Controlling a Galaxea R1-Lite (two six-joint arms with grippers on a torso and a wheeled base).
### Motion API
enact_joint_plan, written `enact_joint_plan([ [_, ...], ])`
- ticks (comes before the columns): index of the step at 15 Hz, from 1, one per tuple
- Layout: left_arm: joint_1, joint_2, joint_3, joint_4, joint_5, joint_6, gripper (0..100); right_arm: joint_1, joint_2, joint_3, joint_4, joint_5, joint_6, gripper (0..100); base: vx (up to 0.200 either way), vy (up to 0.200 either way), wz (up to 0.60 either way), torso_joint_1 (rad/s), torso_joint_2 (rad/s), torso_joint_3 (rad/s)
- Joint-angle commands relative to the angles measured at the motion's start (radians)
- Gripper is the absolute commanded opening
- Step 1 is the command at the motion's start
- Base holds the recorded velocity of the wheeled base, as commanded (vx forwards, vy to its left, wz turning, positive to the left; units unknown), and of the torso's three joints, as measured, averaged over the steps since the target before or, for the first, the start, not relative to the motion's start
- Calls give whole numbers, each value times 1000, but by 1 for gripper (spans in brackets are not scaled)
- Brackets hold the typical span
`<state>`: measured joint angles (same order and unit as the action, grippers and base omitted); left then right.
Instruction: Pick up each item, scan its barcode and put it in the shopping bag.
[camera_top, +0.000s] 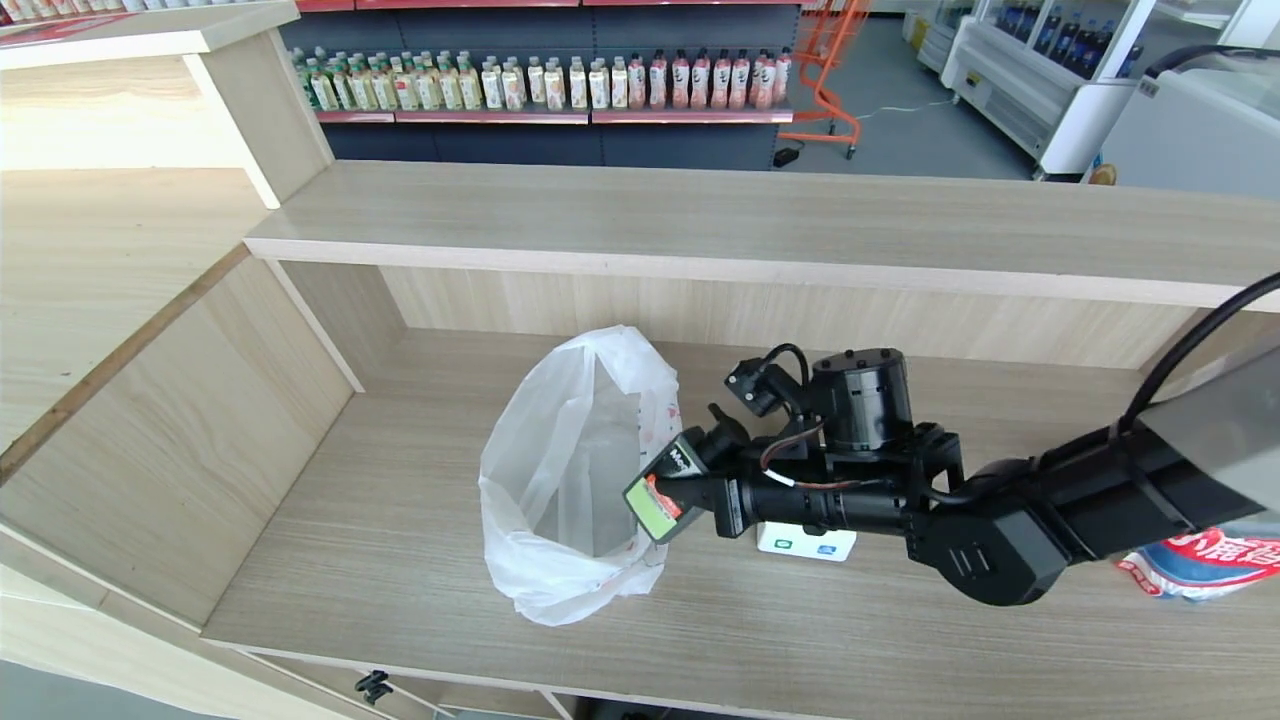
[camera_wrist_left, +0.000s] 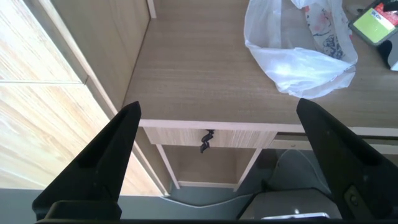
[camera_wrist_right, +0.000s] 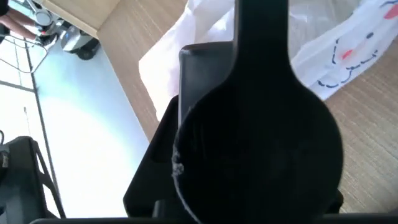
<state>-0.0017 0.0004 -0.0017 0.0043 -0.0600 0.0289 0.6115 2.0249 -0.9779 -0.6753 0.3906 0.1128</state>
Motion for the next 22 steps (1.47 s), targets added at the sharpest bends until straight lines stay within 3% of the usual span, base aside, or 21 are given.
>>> enact_joint_plan([
  [1, 0, 1, 0, 0, 0, 0, 100, 17, 97, -48, -53, 50, -28, 0, 0, 0, 0, 0, 0, 0],
  [5, 0, 1, 0, 0, 0, 0, 100, 19, 190, -97, -98, 159, -226, 0, 0, 0, 0, 0, 0, 0],
  [14, 0, 0, 0, 0, 0, 0, 100, 11, 279, -197, -92, 162, -464, 0, 0, 0, 0, 0, 0, 0],
  [15, 0, 1, 0, 0, 0, 0, 100, 7, 276, -196, -92, 162, -464, 100, 0, 0, 0, 0, 0, 0],
  [18, 0, 1, 0, 0, 0, 0, 100, -7, 245, -197, -92, 165, -392, 100, 0, 0, 0, 0, 0, 0],
  [22, 0, 0, 0, 0, 0, 0, 100, -47, 156, -166, -92, 162, -148, 100, 0, 0, 0, 0, 0, 0],
])
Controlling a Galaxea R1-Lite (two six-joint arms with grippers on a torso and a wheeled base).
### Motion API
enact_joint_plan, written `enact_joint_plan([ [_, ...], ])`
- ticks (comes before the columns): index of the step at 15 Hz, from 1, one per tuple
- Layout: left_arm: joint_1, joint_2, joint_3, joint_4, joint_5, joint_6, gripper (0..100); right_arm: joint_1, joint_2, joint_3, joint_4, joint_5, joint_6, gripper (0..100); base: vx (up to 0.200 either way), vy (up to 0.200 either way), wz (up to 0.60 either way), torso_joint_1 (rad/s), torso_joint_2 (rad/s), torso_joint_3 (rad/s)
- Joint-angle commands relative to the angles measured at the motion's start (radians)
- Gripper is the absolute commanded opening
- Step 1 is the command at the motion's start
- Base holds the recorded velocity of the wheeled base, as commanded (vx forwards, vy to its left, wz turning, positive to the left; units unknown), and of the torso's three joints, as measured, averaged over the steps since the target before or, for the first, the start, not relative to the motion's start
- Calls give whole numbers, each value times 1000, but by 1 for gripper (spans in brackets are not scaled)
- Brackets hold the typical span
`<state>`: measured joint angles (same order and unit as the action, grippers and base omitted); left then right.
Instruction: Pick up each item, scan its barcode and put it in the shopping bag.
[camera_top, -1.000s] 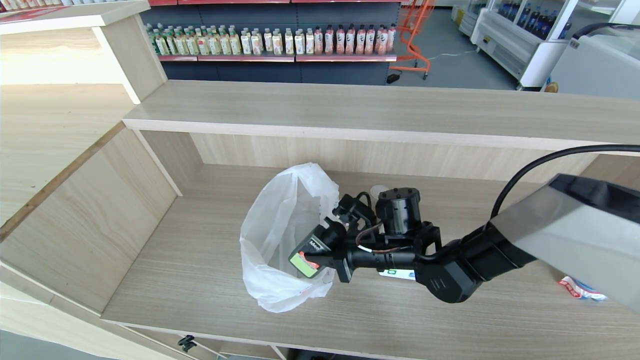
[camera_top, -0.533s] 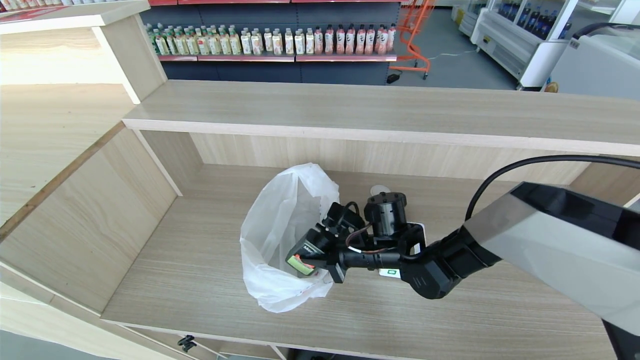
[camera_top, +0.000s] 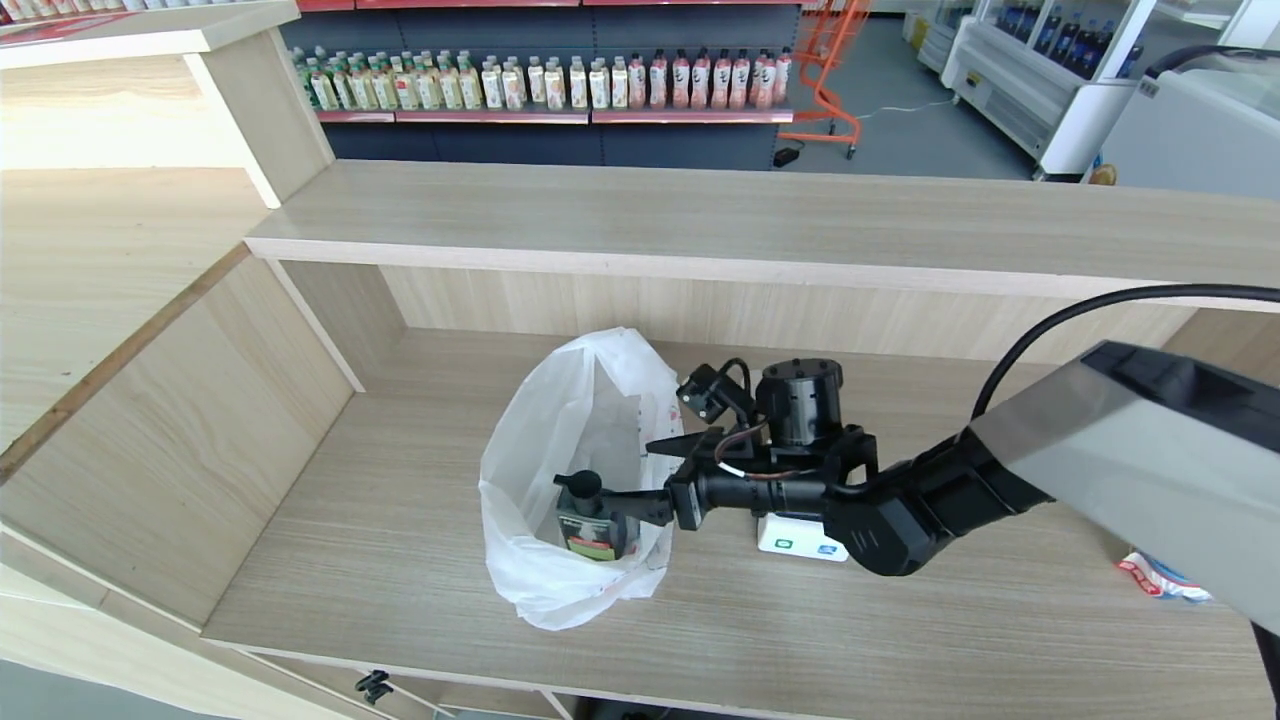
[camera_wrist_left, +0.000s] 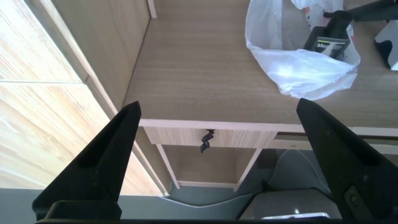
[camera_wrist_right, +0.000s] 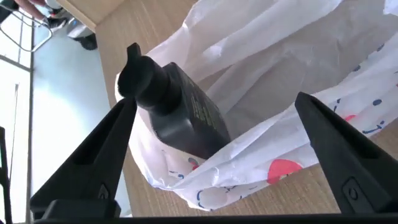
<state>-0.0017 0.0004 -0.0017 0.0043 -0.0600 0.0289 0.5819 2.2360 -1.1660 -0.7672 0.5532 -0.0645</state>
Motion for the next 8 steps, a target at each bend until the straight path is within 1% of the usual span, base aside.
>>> enact_joint_plan([
  [1, 0, 1, 0, 0, 0, 0, 100, -30, -85, 51, 0, -2, 64, 100, 0, 0, 0, 0, 0, 0],
  [3, 0, 0, 0, 0, 0, 0, 100, -90, -248, 219, 2, -2, 180, 100, 0, 0, 0, 0, 0, 0],
  [5, 0, 1, 0, 0, 0, 0, 100, -132, -426, 338, 9, -2, 276, 100, 0, 0, 0, 0, 0, 0],
  [7, 0, 0, 0, 0, 0, 0, 100, -177, -651, 465, 57, -9, 290, 100, 0, 0, 0, 0, 0, 0],
  [8, 0, 1, 0, 0, 0, 0, 100, -214, -760, 535, 74, -15, 291, 100, 0, 0, 0, 0, 0, 0],
])
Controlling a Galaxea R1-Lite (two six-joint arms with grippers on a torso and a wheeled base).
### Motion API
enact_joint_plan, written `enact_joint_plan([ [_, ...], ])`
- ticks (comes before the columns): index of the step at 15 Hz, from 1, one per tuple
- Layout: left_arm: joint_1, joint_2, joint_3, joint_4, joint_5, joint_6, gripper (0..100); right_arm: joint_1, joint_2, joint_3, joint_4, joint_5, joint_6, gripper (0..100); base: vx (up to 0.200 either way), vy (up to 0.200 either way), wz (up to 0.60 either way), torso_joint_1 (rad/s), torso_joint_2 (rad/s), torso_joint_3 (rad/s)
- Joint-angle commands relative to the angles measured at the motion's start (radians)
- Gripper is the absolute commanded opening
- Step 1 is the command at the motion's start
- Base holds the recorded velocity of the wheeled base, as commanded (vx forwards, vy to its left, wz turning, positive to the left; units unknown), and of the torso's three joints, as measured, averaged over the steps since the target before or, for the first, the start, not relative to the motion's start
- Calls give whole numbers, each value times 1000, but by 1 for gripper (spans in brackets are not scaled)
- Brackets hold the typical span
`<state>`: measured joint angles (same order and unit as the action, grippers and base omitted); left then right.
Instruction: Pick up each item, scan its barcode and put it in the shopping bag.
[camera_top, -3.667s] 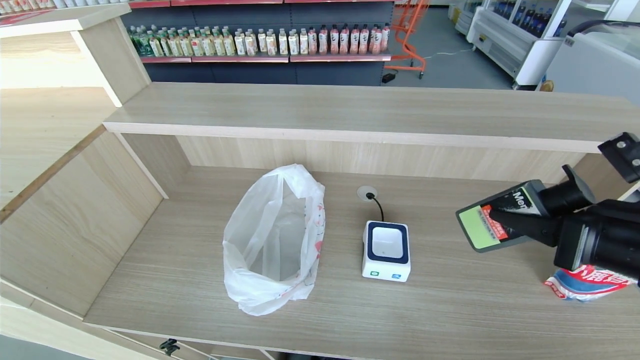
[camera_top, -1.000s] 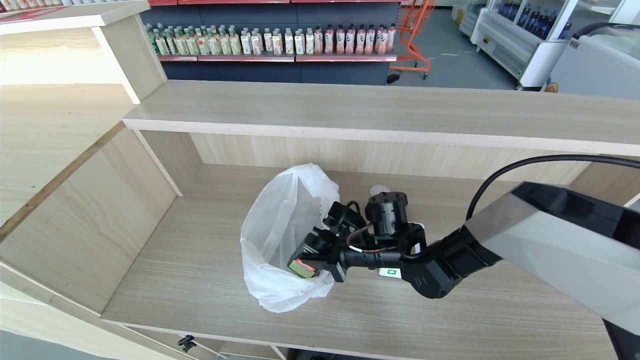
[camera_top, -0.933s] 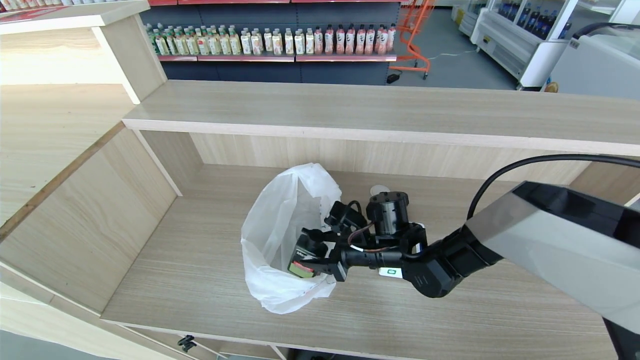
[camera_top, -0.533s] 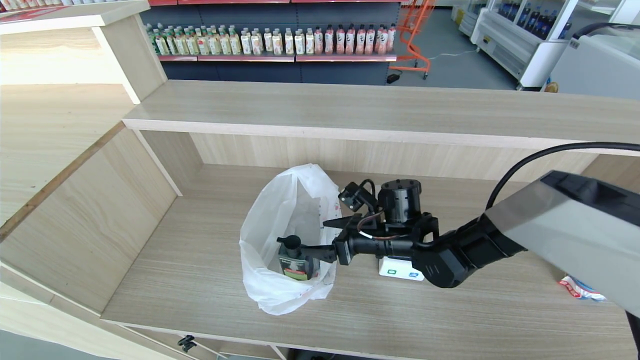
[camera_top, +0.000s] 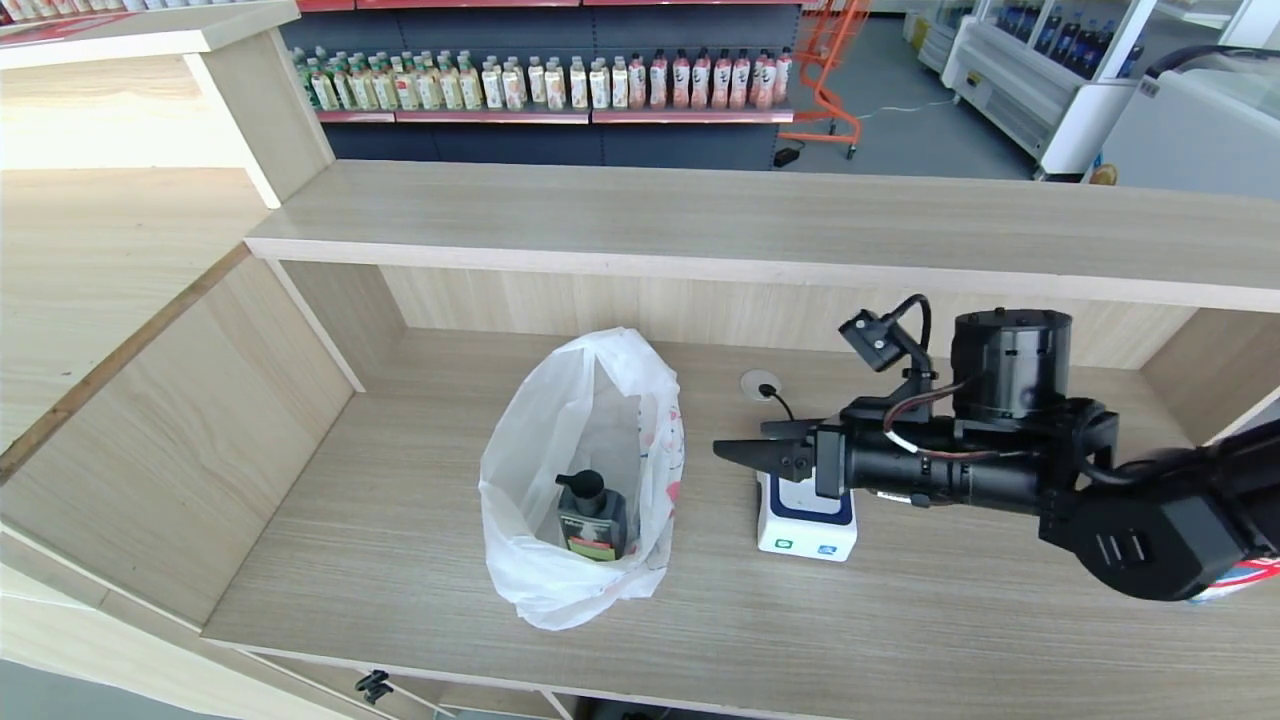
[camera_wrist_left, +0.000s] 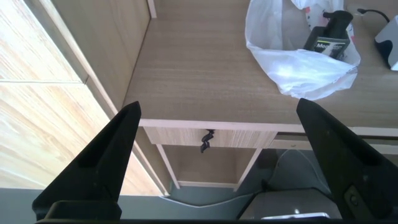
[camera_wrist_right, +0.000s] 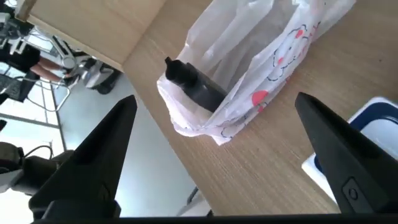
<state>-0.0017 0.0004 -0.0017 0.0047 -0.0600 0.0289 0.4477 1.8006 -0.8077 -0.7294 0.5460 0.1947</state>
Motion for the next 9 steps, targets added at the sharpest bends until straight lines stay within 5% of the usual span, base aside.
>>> enact_joint_plan([
  [1, 0, 1, 0, 0, 0, 0, 100, -127, -402, 235, 50, -38, 22, 100, 0, 0, 0, 0, 0, 0],
  [5, 0, 0, 0, 0, 0, 0, 100, -428, -623, 317, 409, -359, -316, 100, 0, 0, 0, 0, 0, 0],
  [9, 0, 1, 0, 0, 0, 0, 100, -480, -758, 390, 427, -409, -304, 100, 0, 0, 0, 0, 0, 0],
])
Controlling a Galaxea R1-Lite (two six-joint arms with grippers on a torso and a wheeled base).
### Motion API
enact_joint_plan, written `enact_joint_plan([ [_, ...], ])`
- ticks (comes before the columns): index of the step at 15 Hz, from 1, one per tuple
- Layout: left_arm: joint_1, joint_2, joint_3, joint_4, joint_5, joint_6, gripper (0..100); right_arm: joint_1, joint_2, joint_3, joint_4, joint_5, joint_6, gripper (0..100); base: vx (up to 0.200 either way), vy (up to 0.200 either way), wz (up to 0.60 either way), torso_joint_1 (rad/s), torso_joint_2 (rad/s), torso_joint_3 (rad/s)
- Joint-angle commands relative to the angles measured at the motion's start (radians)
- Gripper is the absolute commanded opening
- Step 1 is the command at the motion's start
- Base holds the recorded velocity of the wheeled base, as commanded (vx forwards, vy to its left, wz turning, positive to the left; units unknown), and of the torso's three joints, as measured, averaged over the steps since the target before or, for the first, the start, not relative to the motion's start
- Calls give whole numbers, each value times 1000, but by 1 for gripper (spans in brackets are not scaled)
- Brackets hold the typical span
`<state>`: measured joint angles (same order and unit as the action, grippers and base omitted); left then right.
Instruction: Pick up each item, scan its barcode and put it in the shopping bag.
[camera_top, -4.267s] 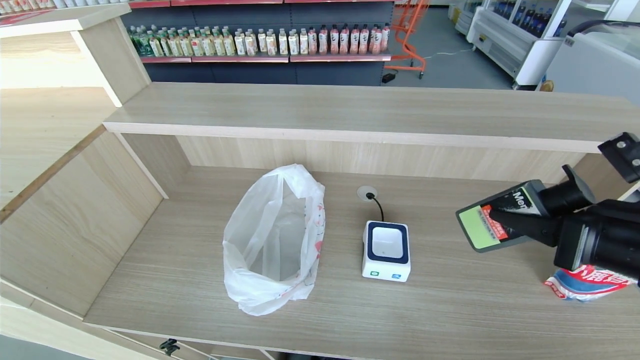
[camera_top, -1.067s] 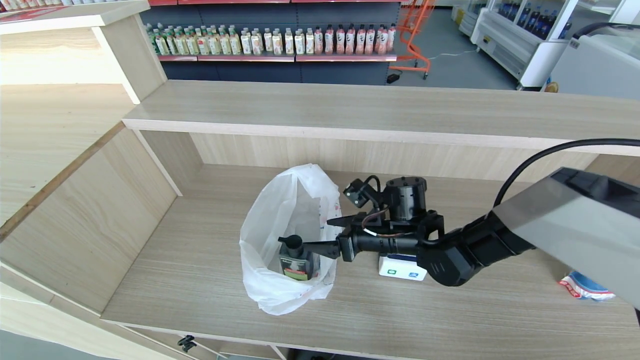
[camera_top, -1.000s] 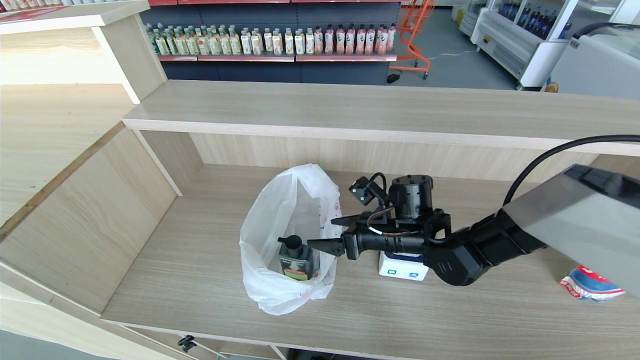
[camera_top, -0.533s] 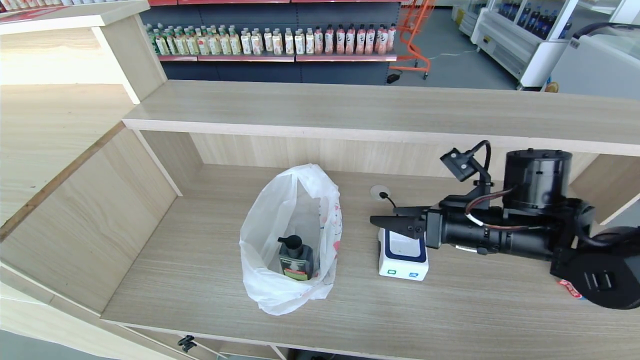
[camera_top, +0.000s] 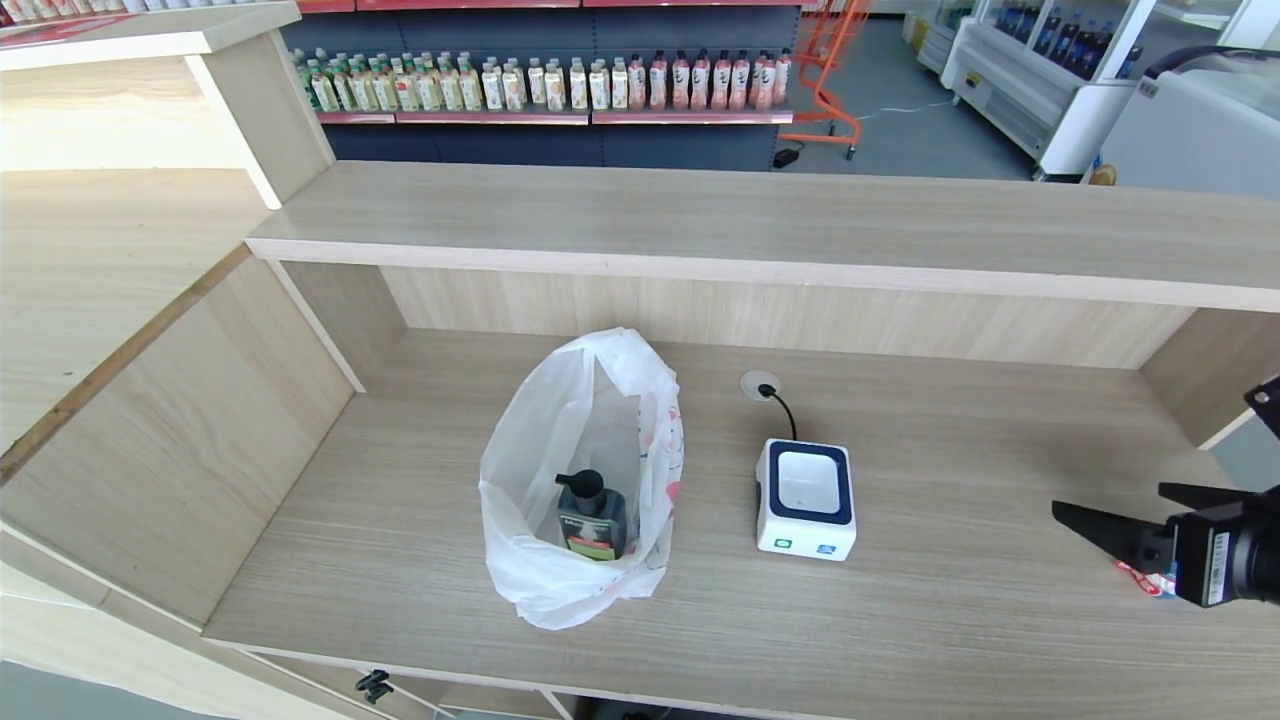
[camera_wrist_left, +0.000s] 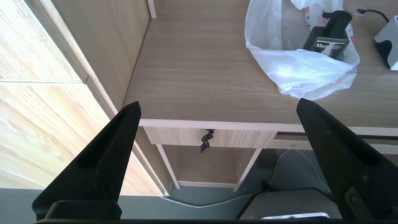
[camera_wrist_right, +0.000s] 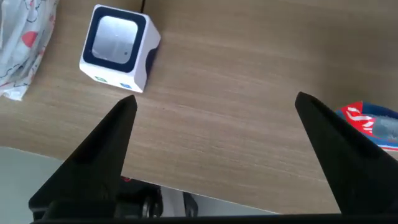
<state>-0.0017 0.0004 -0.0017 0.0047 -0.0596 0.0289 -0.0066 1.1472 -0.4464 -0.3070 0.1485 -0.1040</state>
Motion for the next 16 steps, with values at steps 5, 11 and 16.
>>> enact_joint_plan([
  [5, 0, 1, 0, 0, 0, -1, 100, -87, -188, 49, 14, -41, 7, 100, 0, 0, 0, 0, 0, 0],
  [11, 0, 1, 0, 0, 0, 0, 100, -110, -210, -20, 141, -44, 4, 100, 0, 0, 0, 0, 0, 0],
  [16, 0, 1, 2, 0, 0, 0, 100, -98, -205, -58, 217, -44, 4, 100, -40, 0, 0, 0, 0, 0],
])
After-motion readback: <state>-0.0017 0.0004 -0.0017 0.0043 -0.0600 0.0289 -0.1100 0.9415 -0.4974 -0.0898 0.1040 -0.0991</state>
